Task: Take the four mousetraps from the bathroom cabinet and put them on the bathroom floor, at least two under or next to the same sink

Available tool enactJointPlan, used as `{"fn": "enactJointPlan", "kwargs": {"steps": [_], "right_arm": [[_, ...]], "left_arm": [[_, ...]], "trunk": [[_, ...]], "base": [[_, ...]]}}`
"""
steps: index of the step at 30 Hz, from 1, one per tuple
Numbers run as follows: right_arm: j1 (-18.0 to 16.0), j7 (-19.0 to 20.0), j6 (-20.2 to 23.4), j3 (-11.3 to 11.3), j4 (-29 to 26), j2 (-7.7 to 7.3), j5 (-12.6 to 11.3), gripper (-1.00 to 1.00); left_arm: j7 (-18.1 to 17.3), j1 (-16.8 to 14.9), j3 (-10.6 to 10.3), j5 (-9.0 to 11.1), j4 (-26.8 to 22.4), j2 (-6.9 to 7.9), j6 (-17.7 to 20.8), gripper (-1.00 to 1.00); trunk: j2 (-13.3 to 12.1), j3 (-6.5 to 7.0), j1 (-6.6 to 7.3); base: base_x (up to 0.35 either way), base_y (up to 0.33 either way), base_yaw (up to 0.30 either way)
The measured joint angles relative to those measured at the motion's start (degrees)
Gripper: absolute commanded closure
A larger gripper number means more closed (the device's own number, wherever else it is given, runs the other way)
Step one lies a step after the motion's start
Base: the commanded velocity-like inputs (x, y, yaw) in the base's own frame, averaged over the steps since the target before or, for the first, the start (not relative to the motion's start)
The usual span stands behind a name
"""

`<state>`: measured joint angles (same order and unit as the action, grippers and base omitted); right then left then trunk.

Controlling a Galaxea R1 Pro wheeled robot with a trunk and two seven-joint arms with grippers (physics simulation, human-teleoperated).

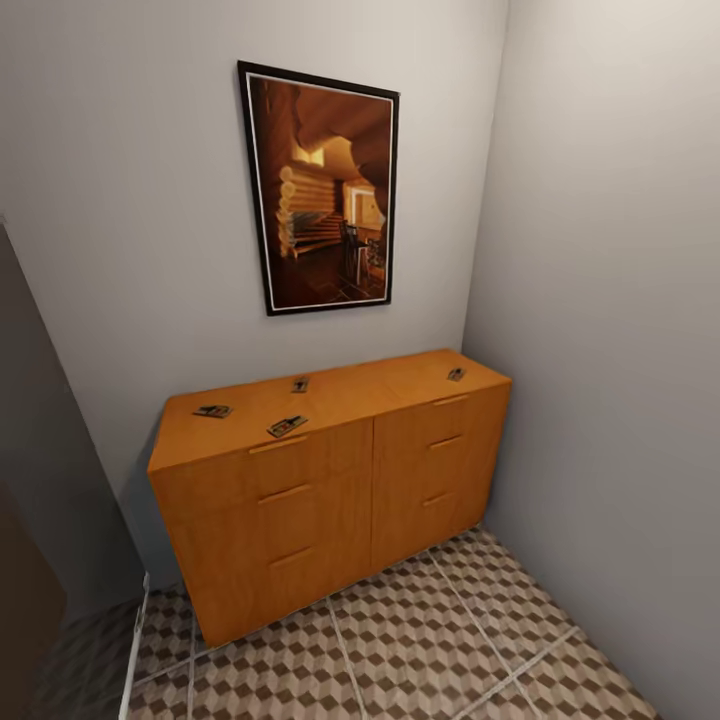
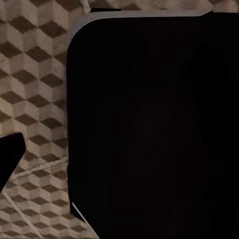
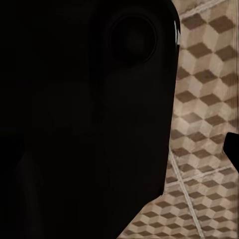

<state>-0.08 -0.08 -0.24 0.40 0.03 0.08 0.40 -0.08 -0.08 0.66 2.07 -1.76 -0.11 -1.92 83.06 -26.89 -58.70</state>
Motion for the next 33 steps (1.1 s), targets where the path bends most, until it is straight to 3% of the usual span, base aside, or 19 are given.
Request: {"fn": "enactJointPlan", "kwargs": {"steps": [22, 33], "right_arm": [[0.0, 0.0, 0.0, 0.0, -0.02, 0.0, 0.0, -1.0], [0.0, 0.0, 0.0, -0.12, -0.01, 0.0, 0.09, -1.0]], "left_arm": [[0.0, 0.0, 0.0, 0.0, 0.0, 0.02, -0.03, -1.0], [0.0, 0.0, 0.0, 0.0, 0.01, 0.03, -0.05, -1.0]], "trunk": [[0.0, 0.0, -0.01], [-0.01, 0.0, -0.02]], "base": [[0.288, -0.123, 0.0], [0.165, -0.085, 0.059]]}}
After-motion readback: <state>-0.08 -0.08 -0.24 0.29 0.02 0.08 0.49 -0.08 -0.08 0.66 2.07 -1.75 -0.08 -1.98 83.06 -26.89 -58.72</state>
